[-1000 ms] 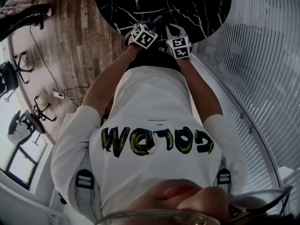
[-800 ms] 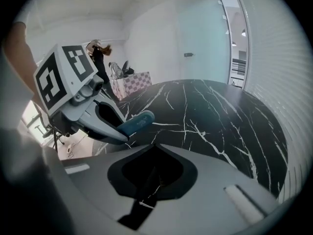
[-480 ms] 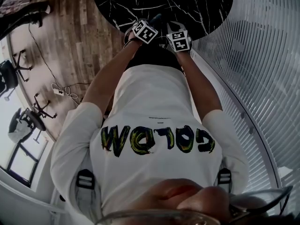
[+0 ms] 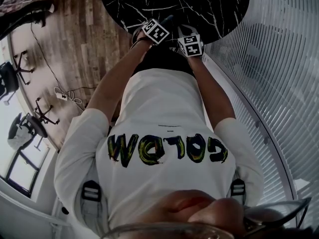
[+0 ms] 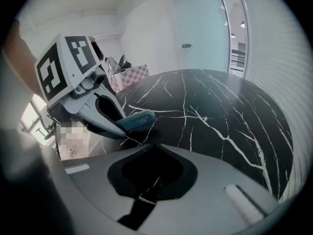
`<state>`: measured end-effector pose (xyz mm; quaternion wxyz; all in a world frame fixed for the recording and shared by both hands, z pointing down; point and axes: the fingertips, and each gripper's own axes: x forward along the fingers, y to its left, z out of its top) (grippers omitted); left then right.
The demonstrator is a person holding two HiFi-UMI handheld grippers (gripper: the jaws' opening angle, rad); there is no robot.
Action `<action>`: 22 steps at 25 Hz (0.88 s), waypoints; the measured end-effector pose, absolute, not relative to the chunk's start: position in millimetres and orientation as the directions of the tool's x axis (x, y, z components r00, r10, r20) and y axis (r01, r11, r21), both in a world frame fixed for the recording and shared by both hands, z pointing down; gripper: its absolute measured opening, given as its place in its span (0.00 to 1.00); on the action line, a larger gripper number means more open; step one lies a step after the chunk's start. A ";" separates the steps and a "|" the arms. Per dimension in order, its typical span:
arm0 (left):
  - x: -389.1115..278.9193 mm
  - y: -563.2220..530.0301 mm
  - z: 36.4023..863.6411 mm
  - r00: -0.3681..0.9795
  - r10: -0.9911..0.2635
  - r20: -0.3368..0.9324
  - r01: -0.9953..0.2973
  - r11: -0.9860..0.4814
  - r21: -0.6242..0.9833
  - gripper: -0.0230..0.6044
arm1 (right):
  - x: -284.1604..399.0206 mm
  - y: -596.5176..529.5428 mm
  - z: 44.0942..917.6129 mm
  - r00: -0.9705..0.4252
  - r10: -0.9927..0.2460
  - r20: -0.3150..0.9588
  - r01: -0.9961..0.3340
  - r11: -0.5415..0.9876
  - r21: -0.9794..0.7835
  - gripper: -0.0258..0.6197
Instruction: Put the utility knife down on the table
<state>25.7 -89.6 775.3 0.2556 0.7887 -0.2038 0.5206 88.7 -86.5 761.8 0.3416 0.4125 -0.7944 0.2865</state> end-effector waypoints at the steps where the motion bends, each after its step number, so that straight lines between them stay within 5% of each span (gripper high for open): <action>1: 25.7 -89.6 775.7 0.376 -0.055 0.925 -0.583 -0.790 0.190 0.16 | 89.0 -86.2 762.4 -0.426 -0.459 0.780 -0.852 0.493 -0.175 0.04; 22: 26.4 -89.5 772.9 0.405 -0.063 0.912 -0.572 -0.796 0.199 0.16 | 95.3 -78.5 756.7 -0.424 -0.474 0.771 -0.865 0.464 -0.191 0.04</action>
